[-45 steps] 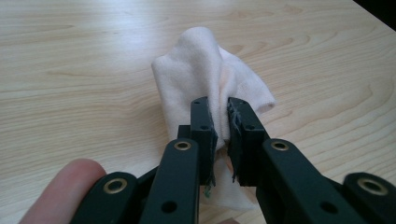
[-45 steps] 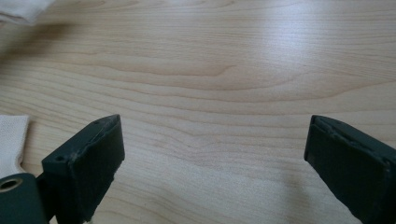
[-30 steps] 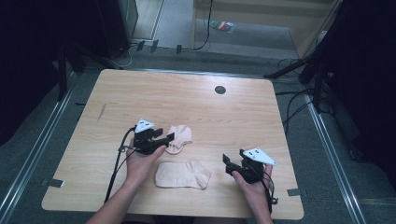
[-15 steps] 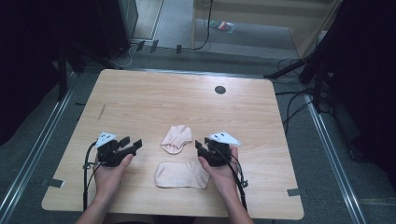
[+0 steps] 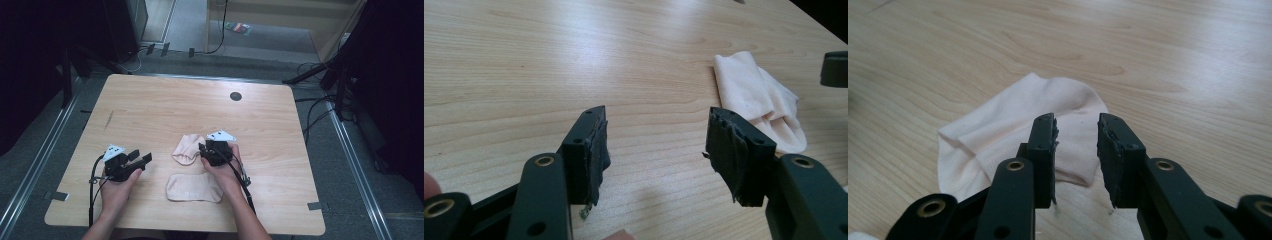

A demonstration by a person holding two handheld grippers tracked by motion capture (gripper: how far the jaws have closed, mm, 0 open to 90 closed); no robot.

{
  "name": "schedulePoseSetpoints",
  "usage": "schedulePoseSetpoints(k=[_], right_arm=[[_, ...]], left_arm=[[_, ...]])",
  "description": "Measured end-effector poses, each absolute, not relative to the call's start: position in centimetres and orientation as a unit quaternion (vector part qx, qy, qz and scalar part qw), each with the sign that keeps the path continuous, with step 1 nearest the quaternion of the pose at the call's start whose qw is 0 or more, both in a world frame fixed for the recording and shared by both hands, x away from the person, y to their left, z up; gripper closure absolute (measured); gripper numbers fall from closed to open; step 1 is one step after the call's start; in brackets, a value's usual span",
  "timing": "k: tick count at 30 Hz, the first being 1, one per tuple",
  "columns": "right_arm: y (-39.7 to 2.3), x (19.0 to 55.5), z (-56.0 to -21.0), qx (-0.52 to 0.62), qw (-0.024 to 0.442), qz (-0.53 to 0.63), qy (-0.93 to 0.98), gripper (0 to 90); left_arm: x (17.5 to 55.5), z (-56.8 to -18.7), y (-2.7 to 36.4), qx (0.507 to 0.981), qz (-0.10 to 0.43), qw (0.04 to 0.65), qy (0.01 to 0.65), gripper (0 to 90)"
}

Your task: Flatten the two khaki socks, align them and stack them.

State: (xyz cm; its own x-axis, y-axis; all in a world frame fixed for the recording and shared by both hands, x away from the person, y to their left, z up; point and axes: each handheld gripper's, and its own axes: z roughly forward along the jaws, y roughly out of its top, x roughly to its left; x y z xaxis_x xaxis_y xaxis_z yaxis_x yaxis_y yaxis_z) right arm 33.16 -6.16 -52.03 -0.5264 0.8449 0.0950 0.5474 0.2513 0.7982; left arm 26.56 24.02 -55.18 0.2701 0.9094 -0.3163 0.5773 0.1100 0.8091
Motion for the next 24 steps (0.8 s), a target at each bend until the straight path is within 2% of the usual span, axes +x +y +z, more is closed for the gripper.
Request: schedulePoseSetpoints(k=[3,7,12,15,18,24], right_arm=[[-5.7,33.4,-52.4,0.434,0.162,0.413,0.784,68.0],[-5.2,33.4,-52.9,0.419,0.141,0.415,0.795,60.3],[-4.6,33.5,-53.7,0.413,0.14,0.4,0.806,59.6],[-4.3,33.6,-54.2,0.412,0.148,0.383,0.813,68.2],[-4.3,33.6,-54.2,0.411,0.151,0.379,0.815,84.7],[-4.4,33.4,-53.6,0.41,0.146,0.391,0.811,90.0]], left_arm=[[26.6,-55.2,24.0,0.644,0.177,0.469,0.578,42.8],[26.6,-55.2,24.0,0.643,0.175,0.469,0.58,43.0],[26.6,-55.3,24.0,0.642,0.175,0.469,0.58,43.3],[26.7,-55.3,23.9,0.643,0.172,0.468,0.581,43.6],[26.7,-55.3,23.8,0.648,0.173,0.467,0.577,43.7],[26.8,-55.2,23.5,0.655,0.174,0.465,0.569,43.4]])
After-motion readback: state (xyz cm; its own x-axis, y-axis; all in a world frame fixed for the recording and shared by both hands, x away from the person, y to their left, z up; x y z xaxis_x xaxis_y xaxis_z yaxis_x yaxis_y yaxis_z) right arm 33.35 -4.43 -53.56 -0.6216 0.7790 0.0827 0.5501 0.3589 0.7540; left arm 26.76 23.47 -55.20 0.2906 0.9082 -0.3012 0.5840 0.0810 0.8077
